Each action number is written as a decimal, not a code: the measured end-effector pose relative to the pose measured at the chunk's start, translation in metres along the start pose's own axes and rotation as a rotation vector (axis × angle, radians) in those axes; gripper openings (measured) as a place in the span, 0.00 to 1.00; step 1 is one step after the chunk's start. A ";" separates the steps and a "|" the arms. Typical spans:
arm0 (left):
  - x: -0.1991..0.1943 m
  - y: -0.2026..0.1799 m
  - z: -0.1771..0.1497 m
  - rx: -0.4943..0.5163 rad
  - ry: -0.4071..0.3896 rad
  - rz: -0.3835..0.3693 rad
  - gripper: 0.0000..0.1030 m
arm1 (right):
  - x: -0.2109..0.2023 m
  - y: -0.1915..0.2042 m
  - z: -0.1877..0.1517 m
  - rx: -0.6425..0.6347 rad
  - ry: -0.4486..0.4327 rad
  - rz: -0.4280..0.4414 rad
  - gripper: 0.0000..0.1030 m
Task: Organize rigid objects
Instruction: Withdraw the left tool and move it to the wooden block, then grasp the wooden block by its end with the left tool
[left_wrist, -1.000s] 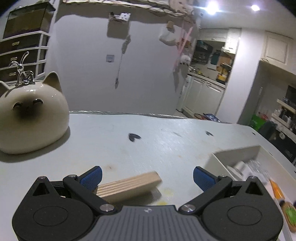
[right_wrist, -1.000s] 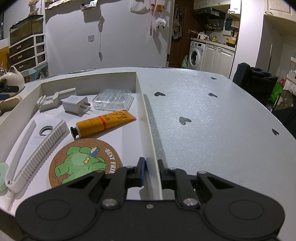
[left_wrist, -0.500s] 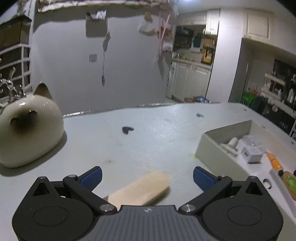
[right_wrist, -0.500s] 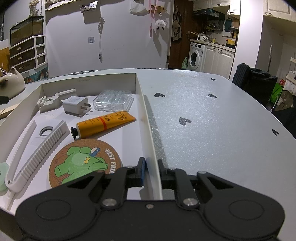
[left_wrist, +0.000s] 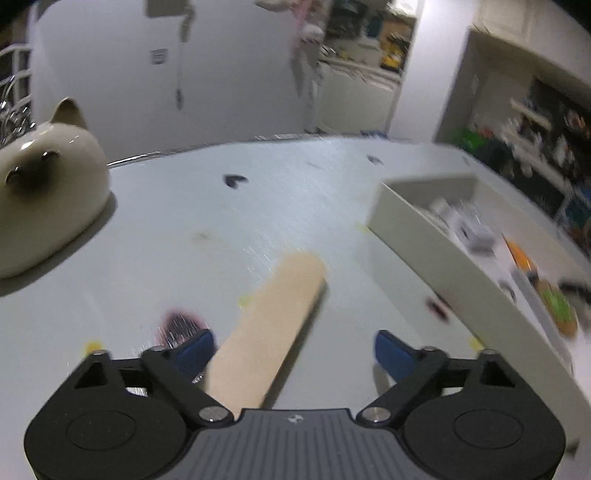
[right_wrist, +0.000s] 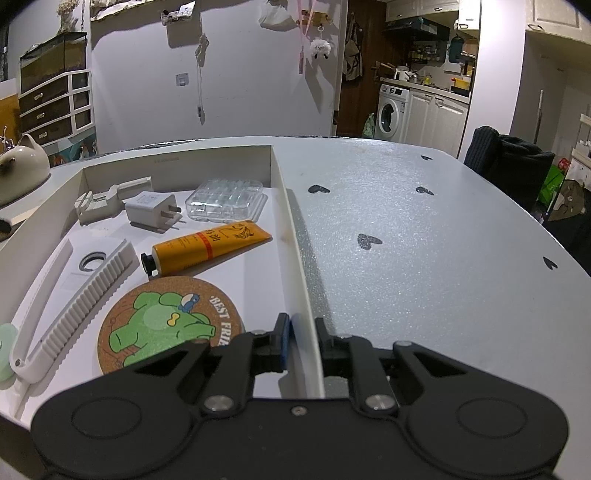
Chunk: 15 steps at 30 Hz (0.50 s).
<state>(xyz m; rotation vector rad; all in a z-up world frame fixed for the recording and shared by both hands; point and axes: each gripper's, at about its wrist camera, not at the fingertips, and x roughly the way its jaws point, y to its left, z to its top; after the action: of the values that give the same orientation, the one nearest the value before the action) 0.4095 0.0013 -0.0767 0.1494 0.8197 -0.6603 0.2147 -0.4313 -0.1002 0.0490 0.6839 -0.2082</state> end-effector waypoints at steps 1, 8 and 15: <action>-0.003 -0.005 -0.003 0.021 0.013 0.002 0.76 | 0.000 0.000 0.000 0.001 -0.001 0.001 0.14; 0.003 -0.034 -0.004 0.087 0.054 0.074 0.72 | 0.000 -0.003 0.000 0.014 0.000 0.011 0.14; 0.020 -0.035 0.022 0.066 0.076 0.133 0.53 | 0.002 -0.006 0.005 -0.007 0.024 0.029 0.11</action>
<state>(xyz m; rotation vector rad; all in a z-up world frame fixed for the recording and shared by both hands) 0.4122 -0.0447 -0.0715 0.2879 0.8536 -0.5593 0.2186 -0.4377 -0.0976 0.0549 0.7074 -0.1778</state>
